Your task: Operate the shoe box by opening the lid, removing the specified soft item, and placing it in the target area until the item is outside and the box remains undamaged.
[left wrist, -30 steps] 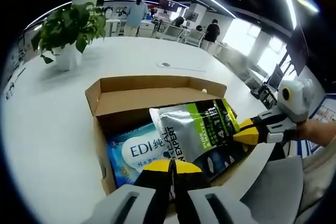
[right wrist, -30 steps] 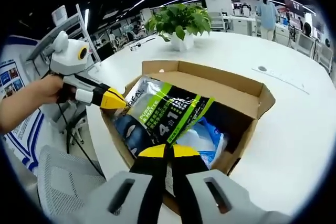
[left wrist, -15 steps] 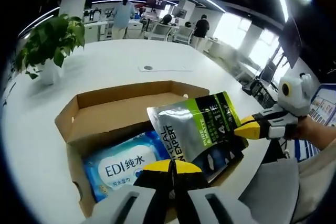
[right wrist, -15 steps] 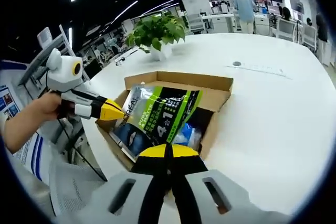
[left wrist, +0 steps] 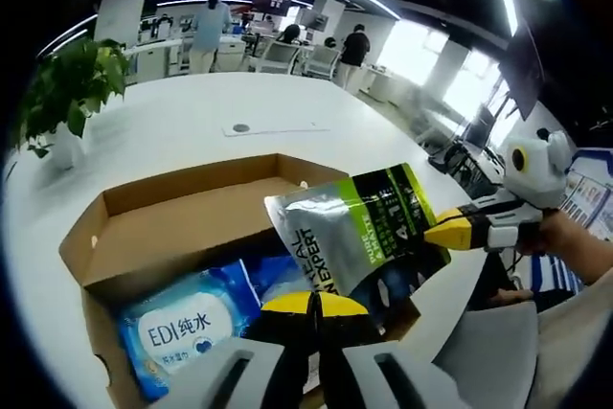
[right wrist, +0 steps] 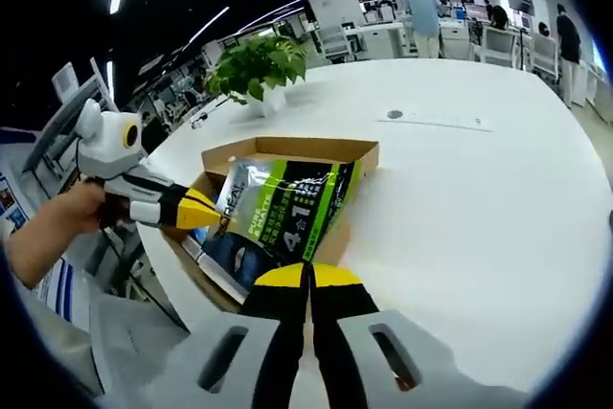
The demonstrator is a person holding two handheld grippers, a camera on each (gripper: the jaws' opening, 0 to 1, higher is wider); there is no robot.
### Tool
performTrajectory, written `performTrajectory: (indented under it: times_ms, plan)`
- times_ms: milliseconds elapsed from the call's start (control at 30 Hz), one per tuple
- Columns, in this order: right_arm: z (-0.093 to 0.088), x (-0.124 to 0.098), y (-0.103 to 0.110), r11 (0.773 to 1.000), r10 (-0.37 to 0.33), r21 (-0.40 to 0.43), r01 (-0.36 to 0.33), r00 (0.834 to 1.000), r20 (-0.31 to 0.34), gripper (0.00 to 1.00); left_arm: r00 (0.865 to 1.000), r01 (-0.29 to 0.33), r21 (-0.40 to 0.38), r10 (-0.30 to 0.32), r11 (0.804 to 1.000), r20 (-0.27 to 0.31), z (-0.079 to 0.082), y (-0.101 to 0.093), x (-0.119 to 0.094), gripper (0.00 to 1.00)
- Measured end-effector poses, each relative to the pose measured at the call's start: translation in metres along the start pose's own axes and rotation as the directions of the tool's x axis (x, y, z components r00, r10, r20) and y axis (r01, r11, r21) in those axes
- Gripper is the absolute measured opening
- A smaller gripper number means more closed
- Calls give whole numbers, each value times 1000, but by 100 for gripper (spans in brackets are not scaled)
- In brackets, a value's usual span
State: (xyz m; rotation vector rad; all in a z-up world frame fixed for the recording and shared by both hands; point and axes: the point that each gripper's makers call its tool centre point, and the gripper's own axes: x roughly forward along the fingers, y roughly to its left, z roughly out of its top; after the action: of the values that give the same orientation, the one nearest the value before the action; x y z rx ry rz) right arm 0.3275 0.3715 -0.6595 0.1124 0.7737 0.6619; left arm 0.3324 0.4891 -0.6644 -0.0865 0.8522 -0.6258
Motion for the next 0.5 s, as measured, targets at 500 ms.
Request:
performTrajectory:
  times_ms: [500]
  plan:
    - [-1,-22,-36,1000,-27,13,27,999,-28,0,999,32,12,-32,999,-15,14,-28,25,0]
